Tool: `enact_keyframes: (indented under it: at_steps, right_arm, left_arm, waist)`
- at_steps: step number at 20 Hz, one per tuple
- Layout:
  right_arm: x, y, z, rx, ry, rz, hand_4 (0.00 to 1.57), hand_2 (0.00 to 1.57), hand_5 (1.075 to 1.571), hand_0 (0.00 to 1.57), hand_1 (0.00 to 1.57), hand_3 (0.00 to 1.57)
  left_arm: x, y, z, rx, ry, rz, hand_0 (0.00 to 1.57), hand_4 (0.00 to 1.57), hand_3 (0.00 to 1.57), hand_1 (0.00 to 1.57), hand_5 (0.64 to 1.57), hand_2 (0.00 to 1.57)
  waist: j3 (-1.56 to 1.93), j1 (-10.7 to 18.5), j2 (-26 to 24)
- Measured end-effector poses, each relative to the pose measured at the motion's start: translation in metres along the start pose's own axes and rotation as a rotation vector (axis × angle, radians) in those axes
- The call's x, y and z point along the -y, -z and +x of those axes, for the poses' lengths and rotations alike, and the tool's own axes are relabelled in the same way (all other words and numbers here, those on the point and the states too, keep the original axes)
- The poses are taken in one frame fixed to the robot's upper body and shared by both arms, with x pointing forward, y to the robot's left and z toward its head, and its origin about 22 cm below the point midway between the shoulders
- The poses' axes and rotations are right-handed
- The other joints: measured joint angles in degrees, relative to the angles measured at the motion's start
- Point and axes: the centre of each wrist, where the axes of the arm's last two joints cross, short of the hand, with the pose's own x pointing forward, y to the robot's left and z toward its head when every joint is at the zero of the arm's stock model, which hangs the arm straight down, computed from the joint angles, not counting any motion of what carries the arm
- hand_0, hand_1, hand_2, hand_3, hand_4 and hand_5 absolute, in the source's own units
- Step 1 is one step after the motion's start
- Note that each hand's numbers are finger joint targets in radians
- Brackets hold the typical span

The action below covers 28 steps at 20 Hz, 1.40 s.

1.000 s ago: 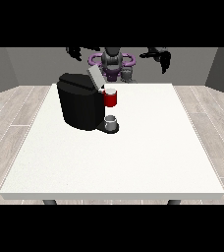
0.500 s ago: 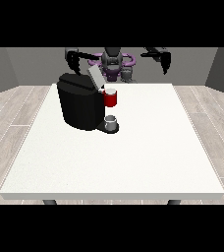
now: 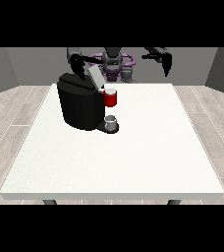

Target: Insert the coffee pod into the coffee machine and close the lid

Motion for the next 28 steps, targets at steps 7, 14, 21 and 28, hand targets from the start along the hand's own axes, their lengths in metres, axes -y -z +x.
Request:
enact_keyframes:
  at_steps: [7,14,21,28]
  right_arm:
    - [-0.003,0.016,0.012,0.058,-0.017,0.022,0.00,0.00,1.571,0.00,0.00,0.00]
    - [-0.012,0.027,0.022,0.111,-0.039,0.043,0.00,0.00,1.571,0.00,0.00,0.00]
    - [-0.027,0.036,0.028,0.107,-0.057,0.083,0.11,0.00,1.571,0.00,0.00,0.00]
    - [-0.050,0.048,0.043,0.099,-0.107,0.129,0.17,0.00,1.571,0.00,0.00,0.00]
  left_arm:
    - [-0.005,-0.003,0.007,0.053,0.012,0.029,0.00,0.00,0.00,0.00,1.571,0.00]
    - [-0.005,-0.001,0.015,0.071,0.034,0.033,0.00,0.00,0.00,0.00,1.571,0.00]
    - [-0.008,-0.001,0.011,0.062,0.039,0.052,0.00,0.00,0.00,0.00,1.571,0.00]
    - [-0.007,-0.002,0.006,0.049,0.038,0.063,0.00,0.16,0.00,0.00,1.571,0.00]
  waist:
    - [-0.19,-0.6,2.8]
    - [-0.26,-0.2,4.0]
    - [-0.17,-0.8,4.6]
    - [-0.06,-0.3,4.4]
